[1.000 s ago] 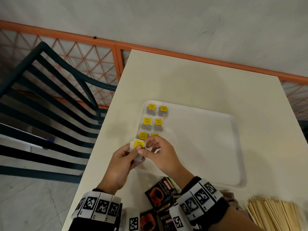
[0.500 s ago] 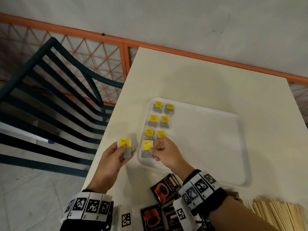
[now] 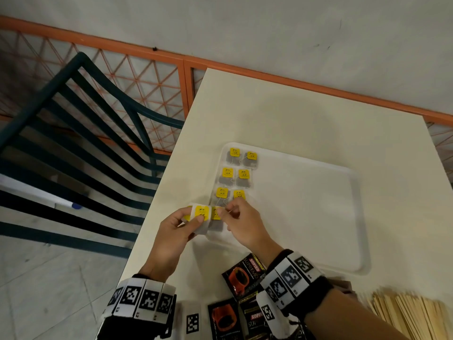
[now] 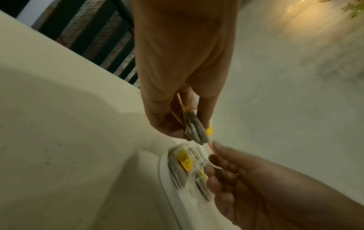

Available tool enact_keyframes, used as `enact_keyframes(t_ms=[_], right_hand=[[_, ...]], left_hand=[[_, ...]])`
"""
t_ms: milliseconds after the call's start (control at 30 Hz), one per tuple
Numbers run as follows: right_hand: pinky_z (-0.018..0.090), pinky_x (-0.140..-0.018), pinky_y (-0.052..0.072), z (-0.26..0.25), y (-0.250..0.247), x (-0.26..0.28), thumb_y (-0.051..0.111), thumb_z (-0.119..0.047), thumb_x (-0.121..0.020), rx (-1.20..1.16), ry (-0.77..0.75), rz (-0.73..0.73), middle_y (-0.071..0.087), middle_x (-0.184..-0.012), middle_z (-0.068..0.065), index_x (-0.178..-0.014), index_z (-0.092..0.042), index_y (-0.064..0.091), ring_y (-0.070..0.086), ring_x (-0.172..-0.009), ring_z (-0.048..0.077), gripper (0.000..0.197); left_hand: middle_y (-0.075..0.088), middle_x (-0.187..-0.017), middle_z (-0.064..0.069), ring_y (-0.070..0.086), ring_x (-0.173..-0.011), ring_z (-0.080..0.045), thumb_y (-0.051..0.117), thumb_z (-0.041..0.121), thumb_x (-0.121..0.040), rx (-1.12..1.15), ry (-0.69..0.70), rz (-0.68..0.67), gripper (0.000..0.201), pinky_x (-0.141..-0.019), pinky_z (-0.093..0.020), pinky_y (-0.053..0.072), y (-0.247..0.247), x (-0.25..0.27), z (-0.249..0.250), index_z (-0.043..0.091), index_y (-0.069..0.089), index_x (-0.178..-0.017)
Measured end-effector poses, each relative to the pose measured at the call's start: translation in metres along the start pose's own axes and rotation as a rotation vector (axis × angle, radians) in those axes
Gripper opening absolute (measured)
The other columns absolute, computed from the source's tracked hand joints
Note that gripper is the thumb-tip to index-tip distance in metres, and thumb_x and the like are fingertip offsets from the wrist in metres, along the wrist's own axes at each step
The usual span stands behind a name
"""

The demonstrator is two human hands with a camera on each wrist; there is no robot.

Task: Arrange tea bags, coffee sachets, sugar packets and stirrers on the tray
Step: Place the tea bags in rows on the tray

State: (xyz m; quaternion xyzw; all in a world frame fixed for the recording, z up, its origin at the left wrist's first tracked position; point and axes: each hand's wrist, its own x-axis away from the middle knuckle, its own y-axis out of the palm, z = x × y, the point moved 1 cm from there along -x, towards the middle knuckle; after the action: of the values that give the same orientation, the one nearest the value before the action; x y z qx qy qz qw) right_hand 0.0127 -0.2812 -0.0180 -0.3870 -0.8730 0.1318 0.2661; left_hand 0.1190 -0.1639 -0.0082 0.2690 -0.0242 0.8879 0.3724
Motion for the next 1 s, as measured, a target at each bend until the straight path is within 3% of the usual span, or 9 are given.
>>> enact_keyframes(t_ms=[67, 167, 333, 400, 533, 633, 800, 900, 1000], right_hand=[[0.021, -0.061, 0.048, -0.007, -0.001, 0.008, 0.057, -0.031, -0.09, -0.06, -0.028, -0.108, 0.058, -0.073, -0.006, -0.083, -0.021, 0.054, 0.057, -0.067, 0.011, 0.013], [0.014, -0.054, 0.048, -0.01, -0.004, 0.016, 0.061, -0.02, -0.088, -0.205, -0.004, -0.218, 0.059, -0.072, -0.004, -0.09, -0.013, 0.059, 0.057, -0.062, 0.005, 0.008], [0.016, -0.059, 0.051, -0.001, -0.015, 0.017, 0.061, -0.011, -0.088, -0.355, 0.059, -0.207, 0.061, -0.079, 0.001, -0.089, -0.011, 0.058, 0.06, -0.066, 0.008, 0.003], [0.018, -0.058, 0.053, 0.004, -0.022, 0.016, 0.061, -0.009, -0.088, -0.373, 0.087, -0.197, 0.063, -0.078, 0.003, -0.091, -0.008, 0.057, 0.062, -0.062, 0.007, 0.005], [0.017, -0.052, 0.051, 0.019, -0.04, 0.009, 0.067, -0.009, -0.083, -0.231, 0.115, -0.094, 0.063, -0.066, 0.005, -0.092, 0.001, 0.059, 0.058, -0.048, 0.005, 0.015], [0.018, -0.05, 0.048, 0.027, -0.048, 0.002, 0.071, -0.007, -0.079, -0.153, 0.099, -0.01, 0.06, -0.058, 0.004, -0.081, -0.005, 0.058, 0.053, -0.04, 0.0, 0.013], [0.017, -0.048, 0.05, 0.028, -0.042, -0.003, 0.072, -0.004, -0.077, -0.12, 0.051, 0.021, 0.059, -0.057, 0.006, -0.076, -0.016, 0.042, 0.055, -0.043, 0.006, 0.033], [0.024, -0.053, 0.053, 0.028, -0.034, -0.004, 0.072, -0.004, -0.077, -0.092, 0.043, -0.011, 0.061, -0.061, 0.01, -0.078, -0.017, 0.039, 0.056, -0.044, 0.009, 0.036], [0.02, -0.049, 0.053, 0.028, -0.029, -0.003, 0.072, -0.004, -0.077, -0.081, 0.042, -0.018, 0.059, -0.057, 0.005, -0.081, -0.017, 0.037, 0.054, -0.039, 0.002, 0.038]], left_hand=[[0.064, -0.093, -0.011, 0.062, -0.08, -0.017, 0.062, 0.001, -0.083, 0.004, 0.009, -0.026, 0.015, -0.076, -0.025, 0.054, 0.005, -0.001, 0.0, 0.011, 0.067, -0.093], [0.068, -0.09, -0.008, 0.064, -0.081, -0.018, 0.065, -0.001, -0.079, 0.009, 0.024, -0.046, 0.017, -0.074, -0.024, 0.055, 0.012, -0.001, -0.001, 0.013, 0.068, -0.09], [0.066, -0.097, -0.012, 0.063, -0.087, -0.02, 0.057, 0.01, -0.088, -0.003, 0.014, -0.06, 0.015, -0.074, -0.024, 0.054, 0.021, 0.001, -0.002, 0.01, 0.068, -0.098], [0.064, -0.095, -0.012, 0.061, -0.086, -0.021, 0.054, 0.006, -0.09, -0.014, 0.024, -0.067, 0.018, -0.071, -0.021, 0.054, 0.02, 0.002, -0.002, 0.01, 0.067, -0.101], [0.066, -0.095, -0.015, 0.061, -0.087, -0.021, 0.058, 0.001, -0.086, -0.022, 0.043, -0.06, 0.028, -0.083, -0.03, 0.05, 0.017, 0.003, 0.001, 0.019, 0.062, -0.107], [0.07, -0.092, -0.011, 0.063, -0.085, -0.016, 0.063, 0.0, -0.083, -0.034, 0.052, -0.028, 0.039, -0.083, -0.028, 0.047, 0.015, 0.002, 0.001, 0.023, 0.053, -0.113], [0.073, -0.08, 0.002, 0.067, -0.073, -0.004, 0.064, -0.001, -0.081, -0.057, 0.071, -0.041, 0.025, -0.065, -0.009, 0.049, 0.012, 0.002, -0.001, 0.015, 0.061, -0.1], [0.074, -0.077, 0.006, 0.067, -0.074, -0.004, 0.062, -0.001, -0.082, -0.083, 0.075, -0.076, 0.02, -0.065, -0.01, 0.05, 0.011, 0.003, -0.004, 0.014, 0.065, -0.095], [0.073, -0.082, 0.005, 0.065, -0.078, -0.006, 0.06, 0.001, -0.085, -0.149, 0.077, -0.097, 0.019, -0.068, -0.014, 0.051, 0.011, 0.003, -0.007, 0.016, 0.067, -0.095]])
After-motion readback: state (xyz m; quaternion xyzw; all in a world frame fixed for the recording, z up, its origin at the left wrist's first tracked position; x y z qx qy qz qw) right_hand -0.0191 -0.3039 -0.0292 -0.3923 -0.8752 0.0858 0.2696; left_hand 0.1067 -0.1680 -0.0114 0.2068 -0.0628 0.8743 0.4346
